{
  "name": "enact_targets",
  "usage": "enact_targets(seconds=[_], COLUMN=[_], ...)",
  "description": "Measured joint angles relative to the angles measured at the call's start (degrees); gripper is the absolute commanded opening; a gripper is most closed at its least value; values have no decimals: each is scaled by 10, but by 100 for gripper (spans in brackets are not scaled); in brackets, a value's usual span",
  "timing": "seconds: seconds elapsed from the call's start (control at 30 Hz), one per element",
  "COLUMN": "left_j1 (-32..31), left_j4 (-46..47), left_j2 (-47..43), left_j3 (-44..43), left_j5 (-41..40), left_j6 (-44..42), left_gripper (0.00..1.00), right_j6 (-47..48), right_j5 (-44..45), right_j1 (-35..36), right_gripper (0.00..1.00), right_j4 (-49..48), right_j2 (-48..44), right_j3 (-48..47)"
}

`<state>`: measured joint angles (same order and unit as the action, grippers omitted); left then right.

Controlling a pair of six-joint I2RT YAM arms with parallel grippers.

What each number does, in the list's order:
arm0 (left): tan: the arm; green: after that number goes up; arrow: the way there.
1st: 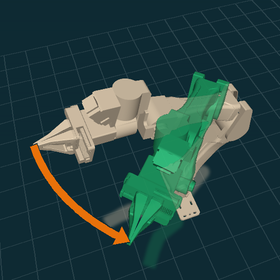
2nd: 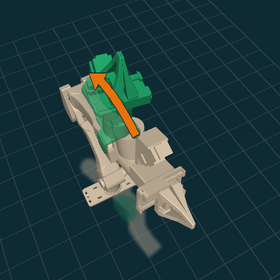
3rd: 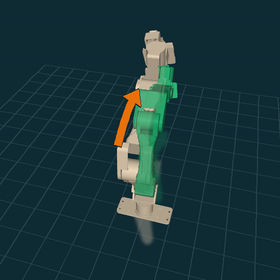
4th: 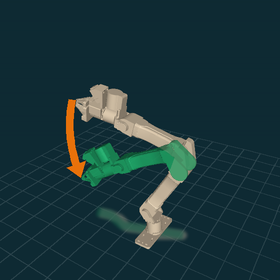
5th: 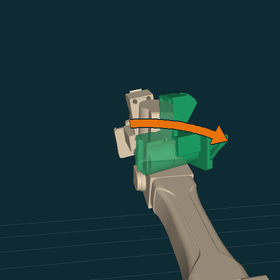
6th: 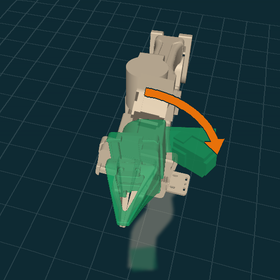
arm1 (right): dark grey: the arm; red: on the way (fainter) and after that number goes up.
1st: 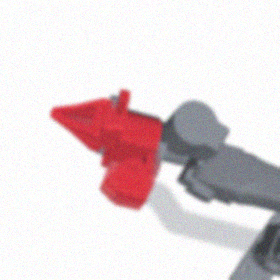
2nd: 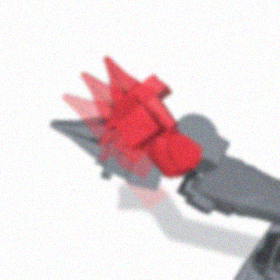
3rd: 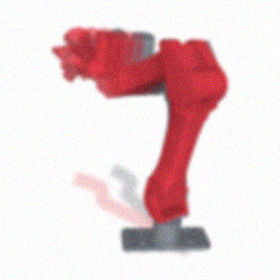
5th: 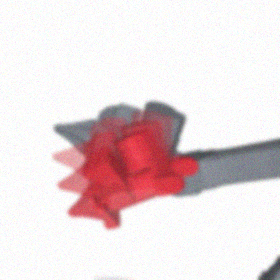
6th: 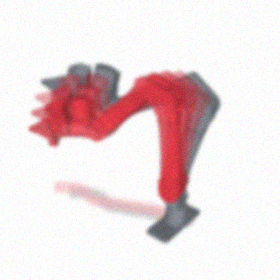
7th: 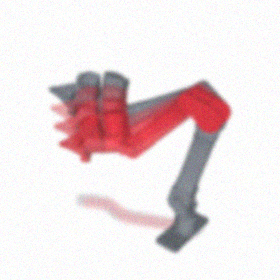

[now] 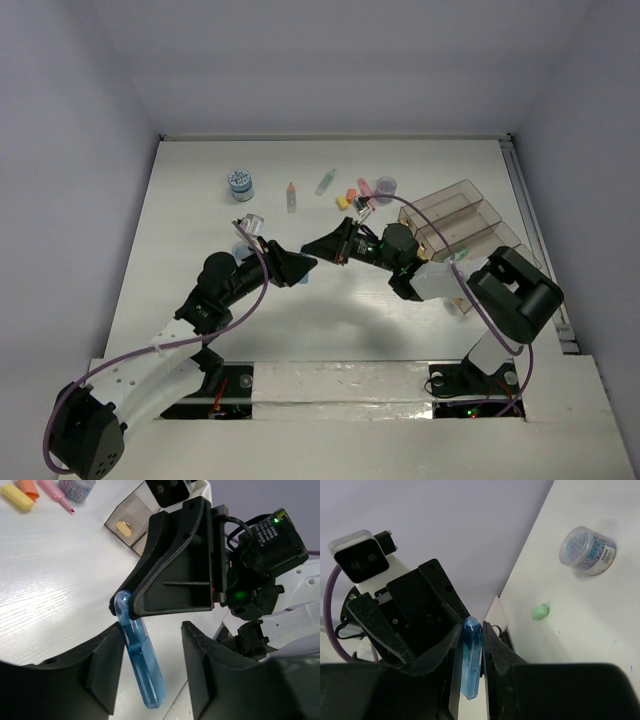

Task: Sort the stationery into containers
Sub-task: Place the pen in the storage box.

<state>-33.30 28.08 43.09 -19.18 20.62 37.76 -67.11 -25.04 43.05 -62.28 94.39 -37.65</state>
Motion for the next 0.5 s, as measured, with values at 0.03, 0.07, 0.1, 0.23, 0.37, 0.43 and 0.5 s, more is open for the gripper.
enact_targets(seconds=[0.03,0.07,0.1,0.23,0.37,0.43,0.5], left_j1=[0,0,0,0,0,0,0], left_j4=[0,1,3,11,26,26,24], left_j2=[-1,-4,-8,-33,-61,-74,-86], left_j3=[0,0,1,8,8,8,8], left_j5=[0,-1,0,-6,-7,-8,-13], left_j6=[0,-2,-3,-8,-10,-11,-14], left_gripper=[49,56,60,99,99,99,99], right_j6=[-3,-5,-5,-3,3,6,12], right_j5=[0,0,0,1,14,22,28], right_j1=[-3,-5,-7,-21,-50,-71,-95], right_gripper=[0,0,0,0,0,0,0], right_j4=[1,3,8,29,49,61,69], right_j2=[1,1,2,6,19,22,18], right_j3=[0,-1,-2,-17,-22,-19,-12])
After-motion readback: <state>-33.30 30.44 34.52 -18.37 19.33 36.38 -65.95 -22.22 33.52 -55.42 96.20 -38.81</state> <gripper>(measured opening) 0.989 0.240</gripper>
